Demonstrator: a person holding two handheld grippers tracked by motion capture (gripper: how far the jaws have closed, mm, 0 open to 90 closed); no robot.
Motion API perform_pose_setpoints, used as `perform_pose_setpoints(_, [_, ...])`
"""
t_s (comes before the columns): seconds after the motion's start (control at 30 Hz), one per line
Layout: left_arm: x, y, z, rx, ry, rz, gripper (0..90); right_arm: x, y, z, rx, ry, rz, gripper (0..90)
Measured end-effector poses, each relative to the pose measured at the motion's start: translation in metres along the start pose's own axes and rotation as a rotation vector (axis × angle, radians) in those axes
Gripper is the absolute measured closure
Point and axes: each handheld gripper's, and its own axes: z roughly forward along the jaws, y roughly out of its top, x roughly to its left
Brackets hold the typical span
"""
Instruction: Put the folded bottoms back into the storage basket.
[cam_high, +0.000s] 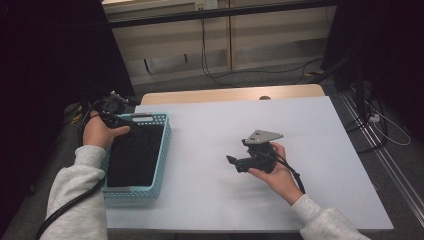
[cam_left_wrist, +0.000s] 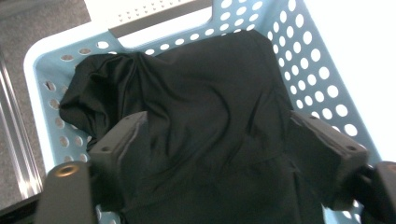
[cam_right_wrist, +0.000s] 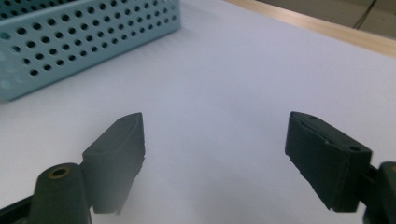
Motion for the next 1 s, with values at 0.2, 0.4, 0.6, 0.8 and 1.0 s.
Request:
perform_pose_setpoints(0.2, [0.006, -0.031, 0.020, 0.031, -0.008, -0.034, 70.0, -0.010, -0.012, -0.015, 0.017, -0.024, 0.004, 18.8])
perform_pose_setpoints(0.4, [0.014, -0.057, 0.050, 0.078, -0.012, -0.049, 84.2, -0.017, -0.019, -0.027, 0.010, -0.041, 0.015, 18.8])
perform_pose_setpoints(0.6, [0.017, -0.063, 0.066, 0.050, -0.002, -0.043, 82.0, -0.019, -0.021, -0.030, 0.005, -0.045, 0.022, 18.7])
perform_pose_setpoints(0.8, [0.014, -0.071, 0.064, 0.072, -0.031, -0.055, 90.0, -0.020, -0.024, -0.031, 0.010, -0.045, 0.019, 18.4])
perform_pose_setpoints(1.0, [0.008, -0.079, 0.056, 0.140, -0.077, -0.065, 90.0, -0.020, -0.025, -0.033, 0.016, -0.045, 0.019, 18.1])
